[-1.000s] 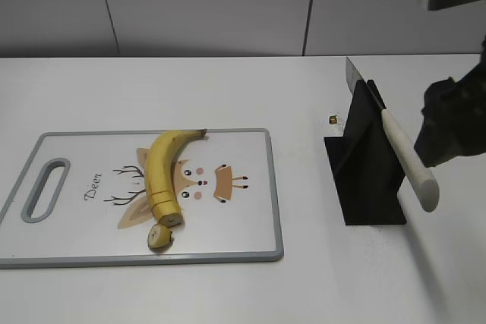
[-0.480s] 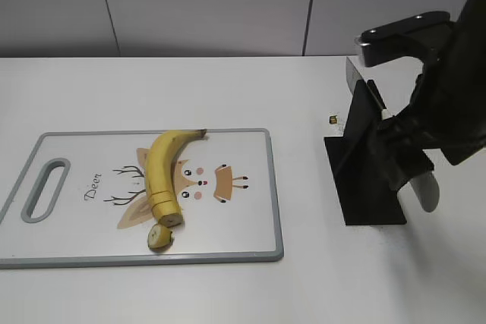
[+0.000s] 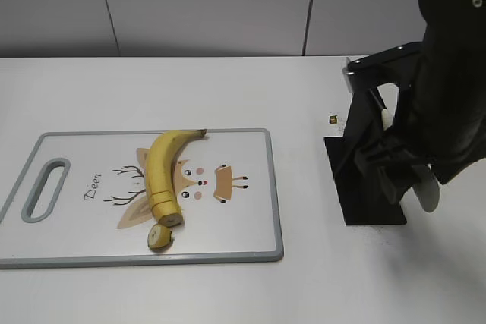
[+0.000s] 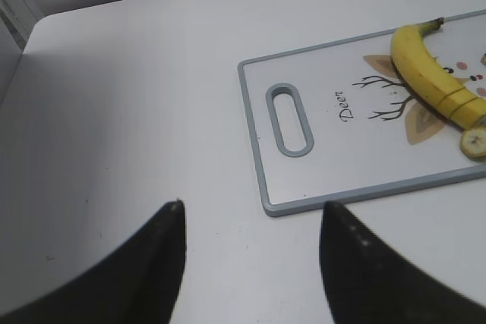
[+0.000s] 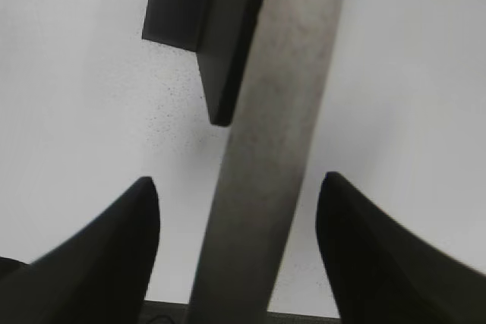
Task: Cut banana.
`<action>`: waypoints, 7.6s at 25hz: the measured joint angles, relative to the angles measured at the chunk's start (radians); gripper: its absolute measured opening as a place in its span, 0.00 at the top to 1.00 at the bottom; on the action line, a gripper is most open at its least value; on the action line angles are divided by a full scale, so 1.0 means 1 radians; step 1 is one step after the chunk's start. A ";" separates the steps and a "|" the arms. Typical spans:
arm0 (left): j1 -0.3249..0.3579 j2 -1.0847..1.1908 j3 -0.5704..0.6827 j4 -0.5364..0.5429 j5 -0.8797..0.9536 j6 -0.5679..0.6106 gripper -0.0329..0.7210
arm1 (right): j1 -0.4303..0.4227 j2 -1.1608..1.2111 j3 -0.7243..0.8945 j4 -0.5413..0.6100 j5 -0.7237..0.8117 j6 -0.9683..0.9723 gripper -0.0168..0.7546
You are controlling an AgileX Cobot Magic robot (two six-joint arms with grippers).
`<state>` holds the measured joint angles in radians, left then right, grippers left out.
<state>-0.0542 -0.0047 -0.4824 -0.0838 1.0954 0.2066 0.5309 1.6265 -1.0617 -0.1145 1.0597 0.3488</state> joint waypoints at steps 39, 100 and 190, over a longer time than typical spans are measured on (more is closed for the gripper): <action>0.000 0.000 0.000 0.000 0.000 0.000 0.23 | 0.000 -0.300 0.000 -0.034 0.005 0.220 0.77; -0.182 1.554 -0.579 -0.357 -0.105 1.169 0.23 | 0.000 0.278 -0.442 0.531 -0.074 -1.737 0.77; -0.311 1.863 -0.487 -0.214 -0.429 0.819 0.97 | -0.021 0.590 -0.454 0.444 -0.227 -1.681 0.76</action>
<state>-0.3652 1.8584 -0.9697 -0.2978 0.6668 1.0254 0.5097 2.2169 -1.5159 0.3300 0.8326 -1.3318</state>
